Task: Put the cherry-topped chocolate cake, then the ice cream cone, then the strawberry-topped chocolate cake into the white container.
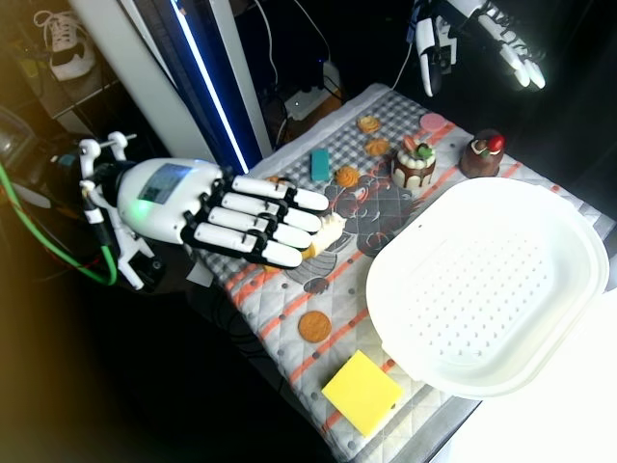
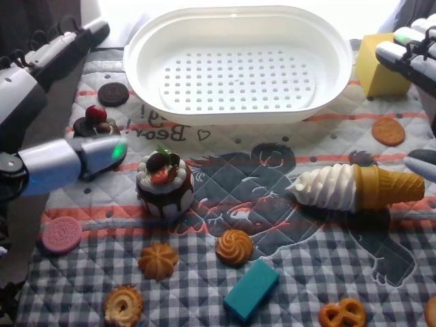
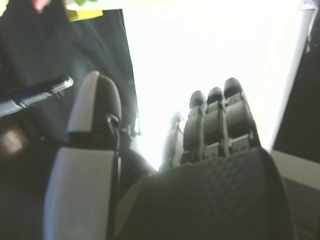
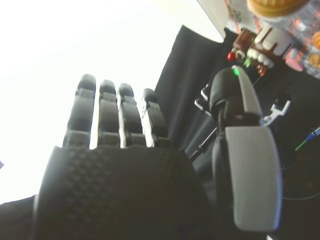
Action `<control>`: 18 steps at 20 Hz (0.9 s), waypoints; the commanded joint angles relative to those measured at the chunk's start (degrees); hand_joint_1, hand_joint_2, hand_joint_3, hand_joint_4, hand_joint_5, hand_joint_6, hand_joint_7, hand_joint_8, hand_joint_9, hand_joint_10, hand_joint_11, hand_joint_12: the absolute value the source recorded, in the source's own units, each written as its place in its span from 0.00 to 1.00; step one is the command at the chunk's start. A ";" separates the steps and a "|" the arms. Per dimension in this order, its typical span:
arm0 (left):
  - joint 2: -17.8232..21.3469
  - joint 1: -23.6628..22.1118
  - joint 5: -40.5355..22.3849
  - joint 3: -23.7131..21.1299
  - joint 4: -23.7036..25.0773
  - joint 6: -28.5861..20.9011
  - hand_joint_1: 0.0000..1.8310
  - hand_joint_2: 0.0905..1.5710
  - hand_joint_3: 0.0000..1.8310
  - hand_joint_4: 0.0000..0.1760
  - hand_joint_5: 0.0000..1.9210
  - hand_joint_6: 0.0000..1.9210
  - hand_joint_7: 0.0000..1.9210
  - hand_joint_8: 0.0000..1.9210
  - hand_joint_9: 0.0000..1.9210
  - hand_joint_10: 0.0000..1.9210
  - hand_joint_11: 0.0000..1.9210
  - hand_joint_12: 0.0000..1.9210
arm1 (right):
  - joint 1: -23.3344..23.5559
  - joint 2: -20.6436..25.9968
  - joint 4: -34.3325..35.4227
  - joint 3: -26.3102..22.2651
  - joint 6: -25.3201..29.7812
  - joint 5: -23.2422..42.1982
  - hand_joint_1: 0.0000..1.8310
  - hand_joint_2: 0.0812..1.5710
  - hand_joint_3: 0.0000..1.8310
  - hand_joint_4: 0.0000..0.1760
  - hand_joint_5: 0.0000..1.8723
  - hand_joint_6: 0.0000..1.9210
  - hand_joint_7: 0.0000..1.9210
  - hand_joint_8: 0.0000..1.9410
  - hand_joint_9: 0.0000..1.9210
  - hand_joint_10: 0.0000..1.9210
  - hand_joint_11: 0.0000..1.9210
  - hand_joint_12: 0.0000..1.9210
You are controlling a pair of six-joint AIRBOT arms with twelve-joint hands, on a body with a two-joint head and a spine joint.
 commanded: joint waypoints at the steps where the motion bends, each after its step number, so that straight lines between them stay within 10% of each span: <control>1: 0.12 -0.33 -7.51 0.01 0.79 0.64 0.35 0.78 0.00 0.43 0.04 0.00 0.01 0.00 0.00 0.00 0.00 0.15 | 0.26 0.23 0.02 0.05 -0.26 7.65 0.30 0.78 0.01 0.00 0.00 0.00 0.00 0.00 0.00 0.00 0.00 0.00; 9: -1.79 -1.78 -3.27 2.23 -4.73 6.40 0.42 0.72 0.00 0.73 0.02 0.00 0.00 0.00 0.00 0.00 0.01 0.01 | -0.35 0.23 0.04 0.00 -0.26 7.88 0.31 0.78 0.00 0.00 0.00 0.00 0.00 0.00 0.00 0.00 0.00 0.00; 12: -3.50 -3.31 -0.94 2.88 -8.24 13.52 0.49 0.69 0.00 0.59 0.03 0.00 0.00 0.00 0.00 0.00 0.01 0.01 | -0.67 0.16 0.07 0.00 -0.15 7.88 0.31 0.78 0.00 0.00 0.00 0.00 0.00 0.00 0.00 0.00 0.00 0.00; 16: -5.83 -4.25 2.22 5.21 -12.23 17.11 0.51 0.68 0.00 0.51 0.02 0.00 0.00 0.00 0.00 0.00 0.00 0.32 | -1.06 -0.06 0.22 0.02 0.14 7.88 0.32 0.79 0.00 0.00 0.00 0.00 0.00 0.00 0.00 0.00 0.00 0.00; 18: -6.85 -4.45 3.78 6.80 -14.20 17.11 0.52 0.68 0.00 0.31 0.04 0.00 0.00 0.00 0.00 0.00 0.00 0.63 | -1.18 -0.11 0.23 0.02 0.36 7.88 0.29 0.79 0.00 0.00 0.00 0.00 0.00 0.00 0.00 0.00 0.00 0.00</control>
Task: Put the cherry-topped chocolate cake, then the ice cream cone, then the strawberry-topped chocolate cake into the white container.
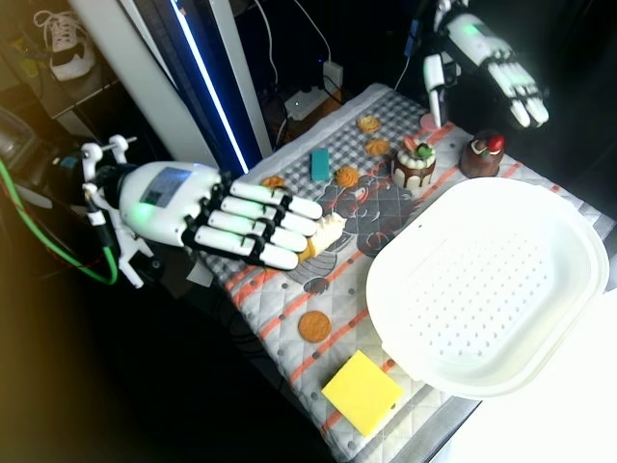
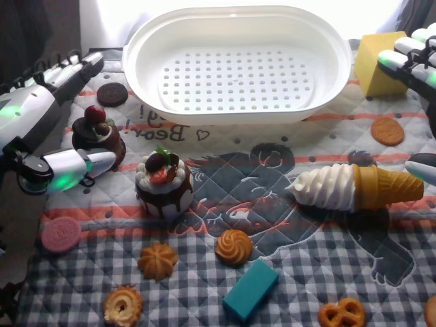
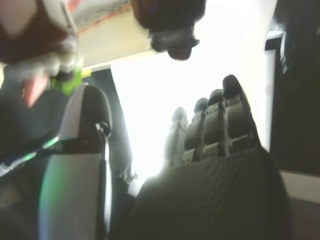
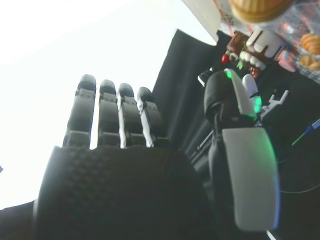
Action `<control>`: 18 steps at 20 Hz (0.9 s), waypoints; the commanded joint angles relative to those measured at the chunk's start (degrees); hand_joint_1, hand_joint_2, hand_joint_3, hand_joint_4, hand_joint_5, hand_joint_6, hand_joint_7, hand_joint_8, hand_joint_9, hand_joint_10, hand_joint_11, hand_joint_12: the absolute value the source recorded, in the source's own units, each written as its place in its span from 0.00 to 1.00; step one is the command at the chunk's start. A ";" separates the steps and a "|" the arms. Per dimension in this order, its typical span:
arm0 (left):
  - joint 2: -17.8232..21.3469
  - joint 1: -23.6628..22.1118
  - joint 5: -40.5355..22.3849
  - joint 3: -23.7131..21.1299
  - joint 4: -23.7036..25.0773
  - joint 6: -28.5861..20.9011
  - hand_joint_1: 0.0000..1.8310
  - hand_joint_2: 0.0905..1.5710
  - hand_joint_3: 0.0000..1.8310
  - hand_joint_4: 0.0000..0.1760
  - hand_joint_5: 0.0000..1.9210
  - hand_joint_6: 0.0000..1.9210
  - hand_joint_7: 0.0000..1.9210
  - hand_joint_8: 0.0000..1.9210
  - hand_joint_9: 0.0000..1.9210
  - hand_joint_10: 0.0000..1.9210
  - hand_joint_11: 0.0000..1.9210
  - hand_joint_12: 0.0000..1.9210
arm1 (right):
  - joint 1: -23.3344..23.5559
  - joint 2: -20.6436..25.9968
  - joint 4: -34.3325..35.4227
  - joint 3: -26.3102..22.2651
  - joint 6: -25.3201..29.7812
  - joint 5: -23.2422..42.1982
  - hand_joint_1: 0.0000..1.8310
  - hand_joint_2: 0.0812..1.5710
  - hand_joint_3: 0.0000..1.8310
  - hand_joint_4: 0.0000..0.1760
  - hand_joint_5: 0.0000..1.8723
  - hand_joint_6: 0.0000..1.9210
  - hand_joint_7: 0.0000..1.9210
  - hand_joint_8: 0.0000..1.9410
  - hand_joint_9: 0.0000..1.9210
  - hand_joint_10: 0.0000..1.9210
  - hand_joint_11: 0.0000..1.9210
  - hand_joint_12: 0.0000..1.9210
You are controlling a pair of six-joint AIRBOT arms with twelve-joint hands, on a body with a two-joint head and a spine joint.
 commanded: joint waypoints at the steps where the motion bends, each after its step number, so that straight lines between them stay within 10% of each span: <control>1: -0.15 -0.62 -5.31 0.63 1.49 -0.02 0.53 0.67 0.00 0.19 0.05 0.00 0.01 0.00 0.01 0.00 0.00 0.58 | 0.17 0.23 -0.21 0.09 0.10 7.18 0.29 0.78 0.00 0.08 0.00 0.00 0.00 0.00 0.00 0.00 0.00 0.00; 3: -0.93 -0.87 -3.74 1.93 -0.01 -0.02 0.53 0.68 0.00 0.11 0.06 0.00 0.00 0.00 0.00 0.00 0.00 0.28 | 0.05 0.07 -0.18 0.09 0.22 7.19 0.30 0.78 0.00 0.01 0.00 0.00 0.00 0.00 0.00 0.00 0.00 0.00; 4: -1.32 -0.96 -3.02 2.49 -0.51 -0.02 0.53 0.68 0.00 0.03 0.07 0.00 0.02 0.00 0.01 0.00 0.00 0.29 | -0.06 -0.03 -0.13 0.08 0.26 7.23 0.30 0.79 0.00 0.00 0.00 0.00 0.00 0.00 0.00 0.00 0.02 0.01; 10: -3.69 -1.63 -0.19 5.25 -2.81 -0.02 0.61 0.71 0.00 0.00 0.12 0.00 0.13 0.01 0.13 0.03 0.00 0.54 | -0.83 -0.15 0.14 0.02 0.99 7.89 0.23 0.81 0.00 0.00 0.00 0.00 0.00 0.00 0.00 0.00 0.00 0.00; 11: -4.23 -1.79 0.65 6.01 -3.45 -0.03 0.63 0.72 0.00 0.00 0.12 0.00 0.20 0.02 0.22 0.07 0.00 0.76 | -1.24 -0.21 0.33 0.00 1.31 8.32 0.22 0.81 0.00 0.00 0.00 0.00 0.00 0.00 0.00 0.00 0.01 0.00; 12: -4.54 -1.91 1.13 6.41 -3.72 -0.03 0.65 0.71 0.00 0.00 0.16 0.01 0.29 0.07 0.24 0.41 0.11 0.90 | -1.41 -0.23 0.43 0.00 1.43 8.51 0.19 0.81 0.00 0.00 0.00 0.00 0.00 0.00 0.00 0.00 0.02 0.01; 14: -5.01 -1.94 1.59 7.04 -4.19 -0.03 0.71 0.73 0.02 0.00 0.35 0.08 0.37 0.66 0.32 0.94 0.40 1.00 | -1.59 -0.34 0.59 -0.02 1.50 8.67 0.21 0.81 0.00 0.03 0.00 0.00 0.00 0.00 0.00 0.00 0.01 0.01; 15: -5.04 -1.94 1.63 7.14 -4.31 -0.03 0.63 0.74 0.02 0.00 0.39 0.55 0.30 0.92 0.40 0.99 0.51 1.00 | -1.64 -0.37 0.68 -0.06 1.51 8.75 0.21 0.82 0.00 0.01 0.00 0.00 0.00 0.00 0.00 0.00 0.00 0.01; 18: -5.01 -2.04 1.01 6.98 -4.30 -0.04 0.64 0.80 0.00 0.00 0.35 0.66 0.35 0.90 0.36 1.00 0.48 1.00 | -2.49 -0.40 1.33 -0.29 1.52 9.76 0.23 0.82 0.00 0.01 0.00 0.00 0.00 0.00 0.00 0.00 0.00 0.00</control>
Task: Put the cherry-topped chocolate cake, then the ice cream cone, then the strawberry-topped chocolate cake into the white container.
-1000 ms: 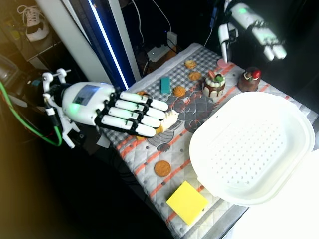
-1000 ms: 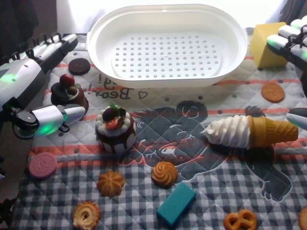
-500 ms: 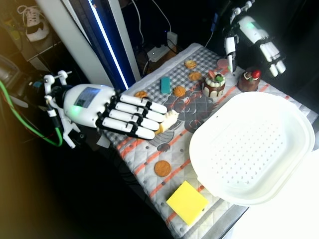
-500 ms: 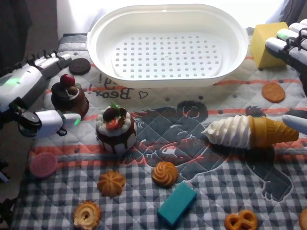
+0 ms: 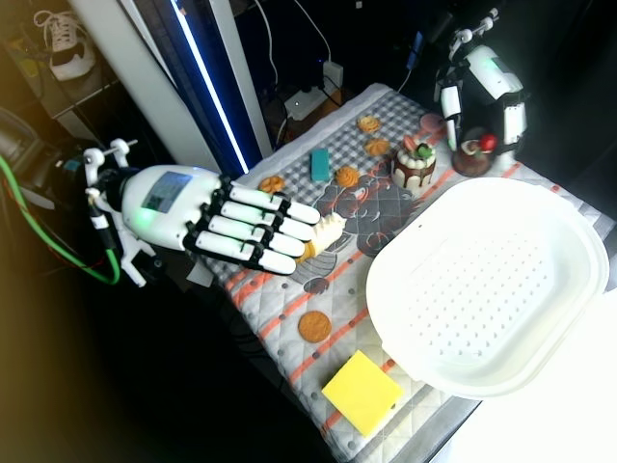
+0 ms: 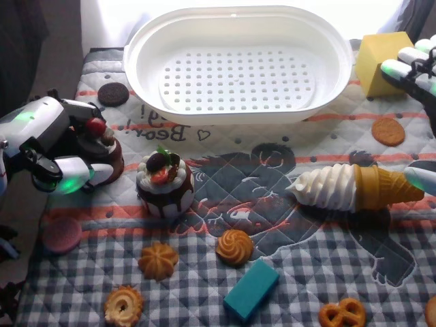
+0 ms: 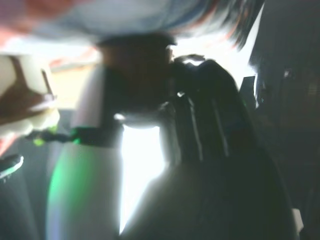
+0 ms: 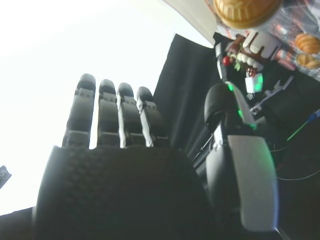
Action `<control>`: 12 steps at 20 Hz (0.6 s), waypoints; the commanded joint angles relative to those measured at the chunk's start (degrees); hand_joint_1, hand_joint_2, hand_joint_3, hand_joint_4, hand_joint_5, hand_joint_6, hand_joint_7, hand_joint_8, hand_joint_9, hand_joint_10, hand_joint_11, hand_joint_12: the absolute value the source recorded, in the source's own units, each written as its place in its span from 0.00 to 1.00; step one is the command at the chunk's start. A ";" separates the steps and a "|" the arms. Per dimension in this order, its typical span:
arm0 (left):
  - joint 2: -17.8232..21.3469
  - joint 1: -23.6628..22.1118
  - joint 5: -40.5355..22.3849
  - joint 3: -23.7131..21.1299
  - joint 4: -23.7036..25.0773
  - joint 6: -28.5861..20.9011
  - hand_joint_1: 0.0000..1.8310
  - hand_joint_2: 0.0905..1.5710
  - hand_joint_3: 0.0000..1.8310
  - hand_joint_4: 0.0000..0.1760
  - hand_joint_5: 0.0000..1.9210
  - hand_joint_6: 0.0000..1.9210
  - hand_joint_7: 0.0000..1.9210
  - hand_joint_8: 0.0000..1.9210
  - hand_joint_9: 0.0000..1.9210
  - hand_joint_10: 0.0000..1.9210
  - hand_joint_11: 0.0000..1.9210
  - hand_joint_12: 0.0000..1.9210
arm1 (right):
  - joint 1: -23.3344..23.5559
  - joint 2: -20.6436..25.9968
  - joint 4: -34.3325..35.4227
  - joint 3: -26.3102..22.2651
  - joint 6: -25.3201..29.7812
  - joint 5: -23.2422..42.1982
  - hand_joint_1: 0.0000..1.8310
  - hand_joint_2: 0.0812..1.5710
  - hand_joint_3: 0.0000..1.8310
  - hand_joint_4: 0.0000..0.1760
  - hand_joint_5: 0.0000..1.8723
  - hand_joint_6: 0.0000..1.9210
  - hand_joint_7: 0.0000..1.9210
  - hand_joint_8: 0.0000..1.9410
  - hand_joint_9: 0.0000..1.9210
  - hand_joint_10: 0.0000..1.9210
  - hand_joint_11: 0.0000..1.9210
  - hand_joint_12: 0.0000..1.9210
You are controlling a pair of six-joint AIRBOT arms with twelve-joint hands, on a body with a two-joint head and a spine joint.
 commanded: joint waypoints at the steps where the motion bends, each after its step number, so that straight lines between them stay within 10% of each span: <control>1: 0.27 -0.69 -6.53 -0.23 2.35 0.01 0.64 0.80 0.00 0.00 0.35 0.67 0.36 0.87 0.33 1.00 0.46 1.00 | 0.35 0.13 0.07 -0.01 0.10 7.64 0.24 0.82 0.00 0.09 0.00 0.00 0.00 0.00 0.00 0.00 0.00 0.00; 7: 3.23 -1.32 -12.43 -4.14 6.22 0.01 0.65 0.79 0.00 0.00 0.33 0.68 0.41 0.78 0.33 0.86 0.36 1.00 | 0.34 0.13 0.08 -0.03 0.13 7.80 0.25 0.81 0.00 0.13 0.00 0.00 0.00 0.00 0.00 0.00 0.00 0.00; 9: 3.97 -2.42 -14.30 -4.97 7.39 -0.03 0.63 0.80 0.00 0.00 0.33 0.71 0.37 0.81 0.25 0.82 0.27 1.00 | 0.17 -0.01 0.10 -0.11 0.15 7.90 0.25 0.82 0.00 0.00 0.00 0.00 0.00 0.00 0.00 0.00 0.00 0.00; 11: 3.96 -4.25 -14.75 -5.00 8.41 -0.06 0.60 0.78 0.00 0.00 0.37 0.72 0.24 0.50 0.22 0.64 0.16 0.92 | -0.02 -0.11 0.23 -0.13 0.26 7.94 0.25 0.82 0.00 0.00 0.00 0.00 0.00 0.00 0.00 0.00 0.02 0.01; 12: 3.87 -5.42 -14.73 -4.89 9.09 -0.07 0.61 0.79 0.00 0.00 0.35 0.75 0.35 0.69 0.26 0.66 0.20 0.92 | -0.07 -0.17 0.28 -0.11 0.28 7.95 0.24 0.82 0.00 0.00 0.00 0.00 0.00 0.00 0.00 0.00 0.03 0.02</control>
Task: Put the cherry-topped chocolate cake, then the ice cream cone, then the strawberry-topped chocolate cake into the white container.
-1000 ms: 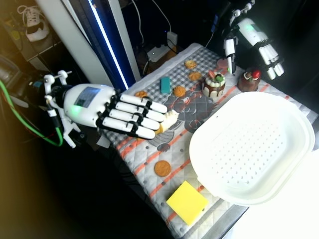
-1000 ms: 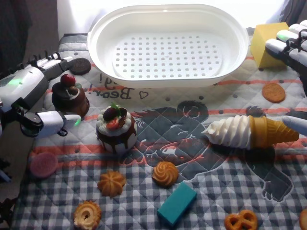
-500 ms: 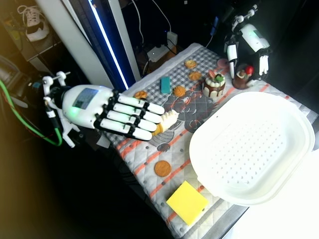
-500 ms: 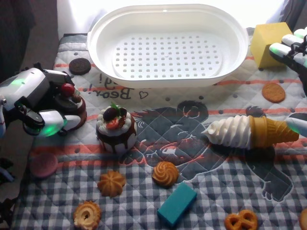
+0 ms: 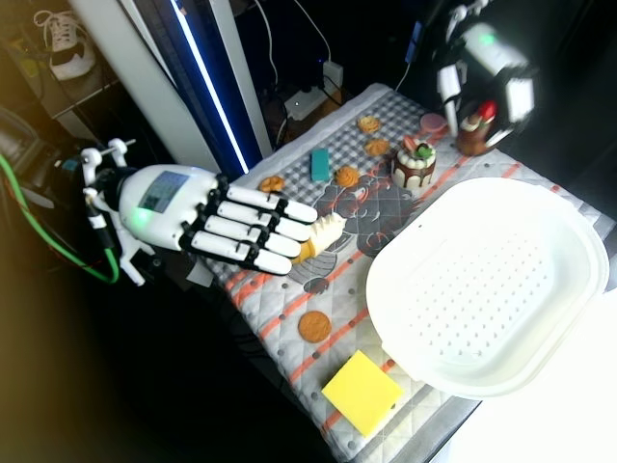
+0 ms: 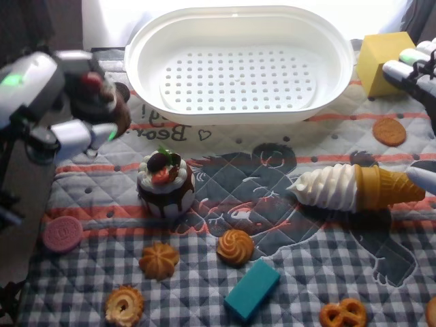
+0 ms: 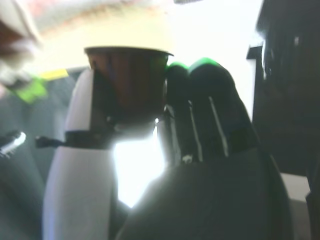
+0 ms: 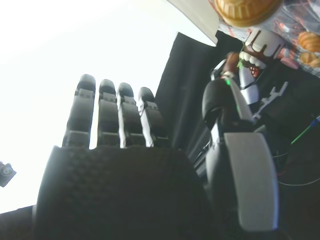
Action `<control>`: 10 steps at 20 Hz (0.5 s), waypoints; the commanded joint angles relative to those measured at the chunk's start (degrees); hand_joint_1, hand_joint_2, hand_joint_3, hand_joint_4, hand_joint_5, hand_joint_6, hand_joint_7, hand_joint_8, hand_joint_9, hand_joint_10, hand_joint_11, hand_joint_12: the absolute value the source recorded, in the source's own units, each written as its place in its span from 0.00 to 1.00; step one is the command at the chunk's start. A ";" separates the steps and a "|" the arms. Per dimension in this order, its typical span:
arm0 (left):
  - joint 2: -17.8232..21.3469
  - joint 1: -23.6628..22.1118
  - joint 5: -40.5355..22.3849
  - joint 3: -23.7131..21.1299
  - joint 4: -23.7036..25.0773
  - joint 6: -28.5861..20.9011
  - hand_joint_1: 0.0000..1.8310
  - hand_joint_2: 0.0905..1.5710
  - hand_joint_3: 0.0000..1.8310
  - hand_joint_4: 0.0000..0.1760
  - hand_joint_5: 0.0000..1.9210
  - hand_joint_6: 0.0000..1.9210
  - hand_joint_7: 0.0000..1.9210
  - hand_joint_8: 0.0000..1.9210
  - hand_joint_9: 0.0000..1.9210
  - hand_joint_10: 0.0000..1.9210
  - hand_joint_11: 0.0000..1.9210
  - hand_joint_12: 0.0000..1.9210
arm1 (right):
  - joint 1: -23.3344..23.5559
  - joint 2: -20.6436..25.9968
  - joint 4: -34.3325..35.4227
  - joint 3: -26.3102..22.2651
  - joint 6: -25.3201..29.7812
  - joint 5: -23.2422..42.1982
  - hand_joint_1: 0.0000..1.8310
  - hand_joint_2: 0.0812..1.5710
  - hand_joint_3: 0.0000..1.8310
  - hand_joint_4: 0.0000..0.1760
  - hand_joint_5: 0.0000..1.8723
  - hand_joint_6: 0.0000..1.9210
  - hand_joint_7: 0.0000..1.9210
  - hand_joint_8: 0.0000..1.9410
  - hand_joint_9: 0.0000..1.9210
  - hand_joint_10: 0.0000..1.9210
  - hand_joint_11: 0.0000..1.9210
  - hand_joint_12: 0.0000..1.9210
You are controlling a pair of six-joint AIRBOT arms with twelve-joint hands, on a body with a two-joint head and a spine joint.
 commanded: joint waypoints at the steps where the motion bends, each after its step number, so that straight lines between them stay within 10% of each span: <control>1: 0.16 -1.42 -6.57 0.35 3.15 -0.27 0.62 0.80 0.00 0.00 0.33 0.74 0.37 0.76 0.28 0.71 0.22 0.95 | 0.26 0.22 -0.05 0.12 0.19 7.32 0.26 0.81 0.00 0.00 0.00 0.00 0.00 0.00 0.00 0.00 0.00 0.17; 3: -1.23 -4.10 -4.99 2.01 3.38 -0.27 0.61 0.81 0.00 0.12 0.33 0.76 0.36 0.78 0.25 0.70 0.19 0.93 | 0.26 0.15 -0.05 0.14 0.19 7.37 0.27 0.82 0.00 0.00 0.00 0.00 0.00 0.00 0.00 0.00 0.00 0.27; 7: -6.14 -10.02 2.60 8.25 2.13 -0.27 0.62 0.79 0.00 0.07 0.35 0.72 0.38 0.76 0.25 0.74 0.18 0.99 | 0.07 -0.25 -0.07 0.19 0.45 7.47 0.29 0.83 0.00 0.00 0.00 0.00 0.00 0.00 0.00 0.00 0.00 0.10; 9: -8.36 -11.88 5.65 11.28 1.05 -0.27 0.61 0.80 0.00 0.08 0.34 0.74 0.36 0.79 0.25 0.81 0.23 1.00 | 0.01 -0.40 -0.07 0.37 0.72 7.47 0.27 0.81 0.00 0.20 0.00 0.00 0.00 0.00 0.00 0.00 0.00 0.27; 10: -9.76 -12.96 7.61 13.18 0.12 -0.27 0.62 0.80 0.00 0.00 0.34 0.71 0.37 0.79 0.25 0.82 0.22 1.00 | -0.03 -0.42 -0.08 0.47 0.96 7.47 0.29 0.82 0.00 0.02 0.00 0.00 0.00 0.00 0.00 0.00 0.00 0.29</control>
